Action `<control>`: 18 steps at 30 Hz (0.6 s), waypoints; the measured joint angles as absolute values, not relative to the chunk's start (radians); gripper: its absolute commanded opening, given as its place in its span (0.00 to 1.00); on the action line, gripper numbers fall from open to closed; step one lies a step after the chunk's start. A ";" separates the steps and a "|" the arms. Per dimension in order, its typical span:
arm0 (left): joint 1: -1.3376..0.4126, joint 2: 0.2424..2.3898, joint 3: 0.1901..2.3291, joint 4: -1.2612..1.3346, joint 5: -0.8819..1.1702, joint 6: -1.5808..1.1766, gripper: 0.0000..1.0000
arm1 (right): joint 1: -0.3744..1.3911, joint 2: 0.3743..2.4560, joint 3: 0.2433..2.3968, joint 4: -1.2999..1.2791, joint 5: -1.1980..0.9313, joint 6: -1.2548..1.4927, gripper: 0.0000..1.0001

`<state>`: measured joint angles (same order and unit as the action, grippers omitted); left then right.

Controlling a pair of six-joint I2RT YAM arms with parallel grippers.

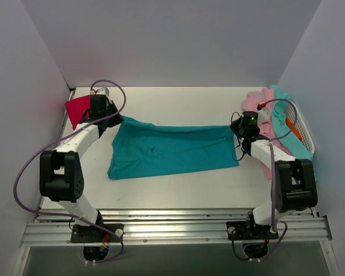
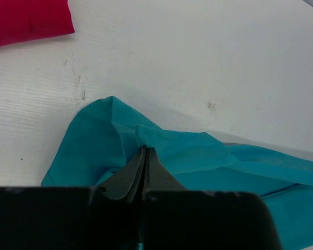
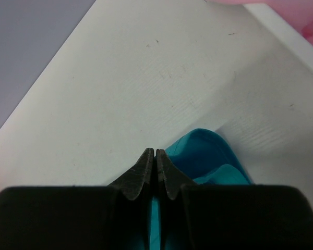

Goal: Fold and stack the t-shirts
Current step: Fold the other side of the tshirt into a rectangle

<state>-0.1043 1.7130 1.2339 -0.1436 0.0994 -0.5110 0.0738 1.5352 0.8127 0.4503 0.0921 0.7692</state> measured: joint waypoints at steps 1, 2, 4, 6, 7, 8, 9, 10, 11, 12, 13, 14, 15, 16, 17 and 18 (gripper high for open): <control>-0.107 1.684 1.207 -0.144 0.091 -0.509 0.02 | 0.074 1.517 0.799 0.446 0.096 0.769 0.00; -0.111 1.656 1.180 -0.141 0.084 -0.508 0.02 | 0.074 1.497 0.783 0.443 0.099 0.770 0.00; -0.123 1.604 1.127 -0.142 0.070 -0.507 0.02 | 0.074 1.458 0.748 0.437 0.106 0.773 0.00; -0.142 1.552 1.069 -0.140 0.044 -0.506 0.03 | 0.074 1.426 0.713 0.432 0.113 0.777 0.00; -0.157 1.525 1.035 -0.142 0.028 -0.508 0.06 | 0.074 1.409 0.691 0.432 0.117 0.780 0.00; -0.174 1.497 0.999 -0.146 0.009 -0.510 0.11 | 0.074 1.390 0.665 0.430 0.121 0.784 0.00; -0.196 1.466 0.960 -0.148 -0.013 -0.514 0.41 | 0.074 1.372 0.640 0.427 0.126 0.788 0.12; -0.224 1.436 0.920 -0.155 -0.042 -0.521 0.60 | 0.074 1.356 0.613 0.426 0.134 0.798 0.39; -0.264 1.402 0.876 -0.172 -0.083 -0.541 0.84 | 0.074 1.340 0.583 0.421 0.145 0.811 0.96; -0.303 1.374 0.839 -0.183 -0.121 -0.567 0.94 | 0.074 1.331 0.562 0.414 0.157 0.818 1.00; -0.344 1.346 0.799 -0.189 -0.161 -0.600 0.94 | 0.074 1.328 0.546 0.406 0.167 0.817 1.00; -0.386 1.319 0.764 -0.209 -0.197 -0.633 0.94 | 0.074 1.328 0.536 0.391 0.177 0.818 1.00; -0.431 1.294 0.732 -0.226 -0.237 -0.669 0.94 | 0.074 1.329 0.532 0.374 0.182 0.820 1.00; -0.472 1.270 0.701 -0.241 -0.277 -0.702 0.94 | 0.074 1.329 0.531 0.360 0.189 0.822 1.00; -0.509 1.248 0.678 -0.262 -0.310 -0.734 0.94 | 0.075 1.328 0.531 0.353 0.195 0.823 1.00; -0.547 1.221 0.657 -0.283 -0.345 -0.769 0.94 | 0.080 1.326 0.531 0.349 0.197 0.823 1.00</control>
